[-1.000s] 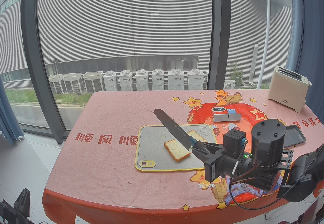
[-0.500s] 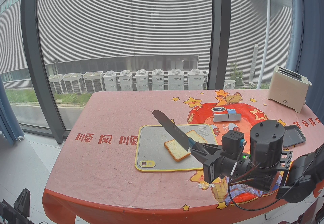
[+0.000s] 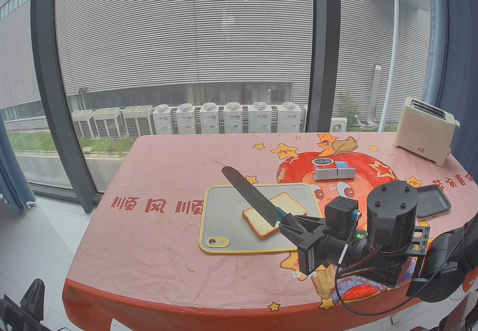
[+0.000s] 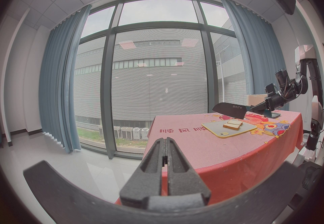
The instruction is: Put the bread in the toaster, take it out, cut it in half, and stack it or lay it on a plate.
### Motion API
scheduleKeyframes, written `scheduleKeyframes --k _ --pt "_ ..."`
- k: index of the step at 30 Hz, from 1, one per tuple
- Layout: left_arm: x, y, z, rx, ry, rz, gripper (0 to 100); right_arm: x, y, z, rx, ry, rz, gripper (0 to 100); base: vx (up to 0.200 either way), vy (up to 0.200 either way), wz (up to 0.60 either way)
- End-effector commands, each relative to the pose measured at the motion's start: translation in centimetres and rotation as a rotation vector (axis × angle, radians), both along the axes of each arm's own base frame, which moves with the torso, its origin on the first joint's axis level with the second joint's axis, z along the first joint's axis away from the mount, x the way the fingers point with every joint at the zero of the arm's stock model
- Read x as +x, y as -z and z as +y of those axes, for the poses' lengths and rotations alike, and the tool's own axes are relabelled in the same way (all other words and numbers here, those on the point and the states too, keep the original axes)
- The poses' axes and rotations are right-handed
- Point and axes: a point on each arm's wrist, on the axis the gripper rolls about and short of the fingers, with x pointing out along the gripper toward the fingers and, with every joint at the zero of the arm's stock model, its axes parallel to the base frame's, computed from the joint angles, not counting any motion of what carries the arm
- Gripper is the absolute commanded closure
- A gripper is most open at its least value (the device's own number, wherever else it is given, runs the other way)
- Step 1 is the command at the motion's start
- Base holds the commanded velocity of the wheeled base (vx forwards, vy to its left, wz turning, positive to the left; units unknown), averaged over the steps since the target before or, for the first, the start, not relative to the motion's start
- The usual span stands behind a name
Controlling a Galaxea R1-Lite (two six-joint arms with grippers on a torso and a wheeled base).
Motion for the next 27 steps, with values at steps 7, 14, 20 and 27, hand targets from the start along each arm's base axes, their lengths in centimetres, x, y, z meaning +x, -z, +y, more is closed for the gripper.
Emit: scheduleKeyframes --k 7,14,20,27 --pt "0.07 0.46 0.00 0.000 0.000 0.009 100 -0.02 -0.19 -0.03 0.005 0.000 -0.006 100 0.000 0.000 0.00" --pt "0.07 0.46 0.00 0.000 0.000 0.009 100 -0.01 -0.14 0.04 0.004 -0.002 -0.005 100 0.000 0.000 0.00" --pt "0.05 0.46 0.00 0.000 0.000 0.007 100 0.16 -0.53 -0.07 0.013 0.018 -0.018 100 0.000 0.000 0.00" --pt "0.07 0.46 0.00 0.000 0.000 0.009 100 0.66 -0.80 -0.08 0.016 0.064 -0.035 100 0.000 0.000 0.00"
